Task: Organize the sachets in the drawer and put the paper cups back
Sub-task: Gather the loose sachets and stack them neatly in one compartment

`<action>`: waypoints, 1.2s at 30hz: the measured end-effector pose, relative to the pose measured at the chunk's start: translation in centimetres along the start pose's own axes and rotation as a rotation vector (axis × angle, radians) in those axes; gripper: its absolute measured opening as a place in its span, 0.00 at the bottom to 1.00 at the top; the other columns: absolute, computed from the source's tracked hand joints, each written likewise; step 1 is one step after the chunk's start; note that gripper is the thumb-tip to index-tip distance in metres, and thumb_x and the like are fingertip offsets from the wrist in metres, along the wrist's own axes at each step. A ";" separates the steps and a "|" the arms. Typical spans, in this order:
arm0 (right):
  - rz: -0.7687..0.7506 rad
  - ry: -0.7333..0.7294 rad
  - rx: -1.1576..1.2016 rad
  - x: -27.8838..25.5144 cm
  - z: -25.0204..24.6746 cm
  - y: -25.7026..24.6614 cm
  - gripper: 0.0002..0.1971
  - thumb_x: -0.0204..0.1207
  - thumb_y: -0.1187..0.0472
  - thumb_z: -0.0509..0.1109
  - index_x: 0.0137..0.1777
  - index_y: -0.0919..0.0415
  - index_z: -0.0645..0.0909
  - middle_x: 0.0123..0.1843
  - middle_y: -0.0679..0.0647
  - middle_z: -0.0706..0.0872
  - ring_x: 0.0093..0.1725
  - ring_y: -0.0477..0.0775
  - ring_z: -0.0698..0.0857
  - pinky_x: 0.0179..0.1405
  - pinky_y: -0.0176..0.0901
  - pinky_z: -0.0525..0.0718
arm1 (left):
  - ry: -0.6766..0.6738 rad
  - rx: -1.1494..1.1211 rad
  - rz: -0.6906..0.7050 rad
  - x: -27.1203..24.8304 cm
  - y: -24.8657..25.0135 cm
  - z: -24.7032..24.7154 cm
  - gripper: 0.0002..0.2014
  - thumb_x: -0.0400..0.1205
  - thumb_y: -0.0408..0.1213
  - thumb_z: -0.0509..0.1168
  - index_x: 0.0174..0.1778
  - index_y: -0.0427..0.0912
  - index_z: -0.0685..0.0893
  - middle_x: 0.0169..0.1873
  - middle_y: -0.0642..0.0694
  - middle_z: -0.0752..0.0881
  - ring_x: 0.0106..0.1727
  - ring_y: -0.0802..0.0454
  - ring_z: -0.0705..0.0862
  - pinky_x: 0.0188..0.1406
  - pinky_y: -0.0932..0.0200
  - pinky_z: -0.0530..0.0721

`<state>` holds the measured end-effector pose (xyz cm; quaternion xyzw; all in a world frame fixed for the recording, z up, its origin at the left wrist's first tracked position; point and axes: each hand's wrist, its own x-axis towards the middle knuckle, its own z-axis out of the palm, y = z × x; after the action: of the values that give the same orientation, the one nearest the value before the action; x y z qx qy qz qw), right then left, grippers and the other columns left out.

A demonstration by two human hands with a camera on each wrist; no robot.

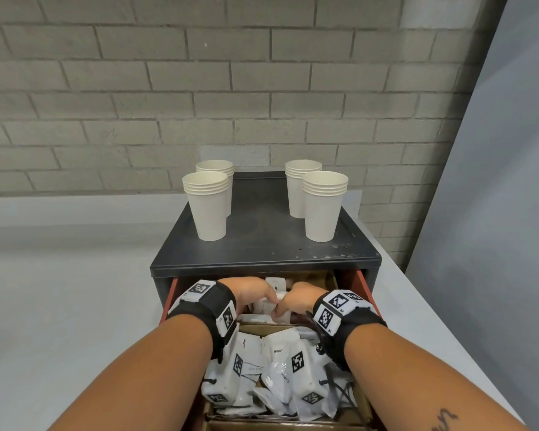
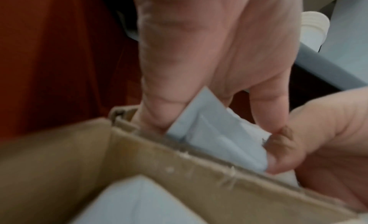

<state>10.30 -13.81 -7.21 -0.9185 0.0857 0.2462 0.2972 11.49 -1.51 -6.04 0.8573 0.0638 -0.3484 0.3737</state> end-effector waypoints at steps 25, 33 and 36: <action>-0.115 -0.030 0.007 -0.9 1.4 -1.0 0.32 0.67 0.59 0.79 0.70 0.61 0.72 0.56 0.55 0.82 0.54 0.54 0.80 0.54 0.44 0.79 | 0.185 0.254 0.144 0.0 -3.0 -0.3 0.24 0.79 0.38 0.68 0.72 0.40 0.75 0.62 0.43 0.83 0.61 0.47 0.82 0.63 0.55 0.81; -0.260 0.070 0.132 -2.1 0.6 -0.6 0.23 0.65 0.66 0.79 0.62 0.63 0.81 0.60 0.57 0.85 0.50 0.50 0.80 0.50 0.39 0.80 | 0.124 -0.100 0.278 -1.3 -2.9 -0.2 0.21 0.78 0.27 0.67 0.68 0.39 0.78 0.55 0.41 0.86 0.52 0.47 0.84 0.50 0.55 0.84; -0.293 0.077 0.149 -3.8 -0.7 -0.5 0.22 0.67 0.65 0.78 0.62 0.64 0.80 0.53 0.55 0.84 0.48 0.51 0.81 0.37 0.32 0.78 | 0.113 -0.192 0.269 -2.6 -2.6 -0.5 0.20 0.79 0.26 0.66 0.65 0.43 0.76 0.53 0.42 0.83 0.52 0.49 0.82 0.50 0.55 0.82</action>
<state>7.47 -13.78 -4.58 -0.9054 -0.0198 0.1576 0.3938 8.91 1.06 -5.67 0.8367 0.0021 -0.2389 0.4928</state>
